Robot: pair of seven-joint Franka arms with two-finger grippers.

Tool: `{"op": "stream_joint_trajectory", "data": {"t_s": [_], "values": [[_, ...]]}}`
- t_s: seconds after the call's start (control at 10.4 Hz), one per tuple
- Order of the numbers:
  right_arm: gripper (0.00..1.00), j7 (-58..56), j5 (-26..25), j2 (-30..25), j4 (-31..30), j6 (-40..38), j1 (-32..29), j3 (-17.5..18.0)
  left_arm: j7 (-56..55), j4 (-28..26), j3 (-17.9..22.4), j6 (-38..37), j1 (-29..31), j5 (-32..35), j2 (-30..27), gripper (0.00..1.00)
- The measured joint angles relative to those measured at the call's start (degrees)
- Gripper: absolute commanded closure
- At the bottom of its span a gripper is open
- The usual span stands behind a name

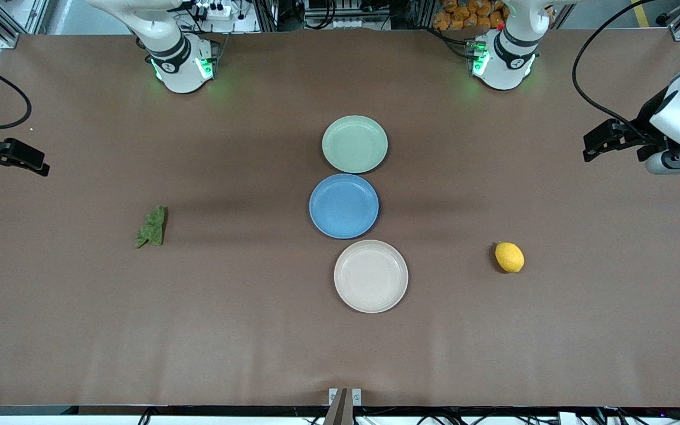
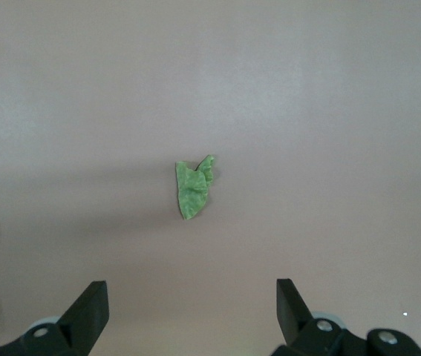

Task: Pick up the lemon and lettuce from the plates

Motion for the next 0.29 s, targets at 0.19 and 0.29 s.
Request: {"op": "stream_joint_trajectory", "data": {"t_s": [0.19,0.29], "values": [[0.0,2.0,0.0,0.0,0.0,0.1,0.0,0.2,0.0,0.0,0.0,0.0,0.0,0.0,0.0,0.0],[0.0,2.3,0.0,0.0,0.1,0.1,0.0,0.4,0.0,0.0,0.0,0.0,0.0,0.0,0.0,0.0]]}}
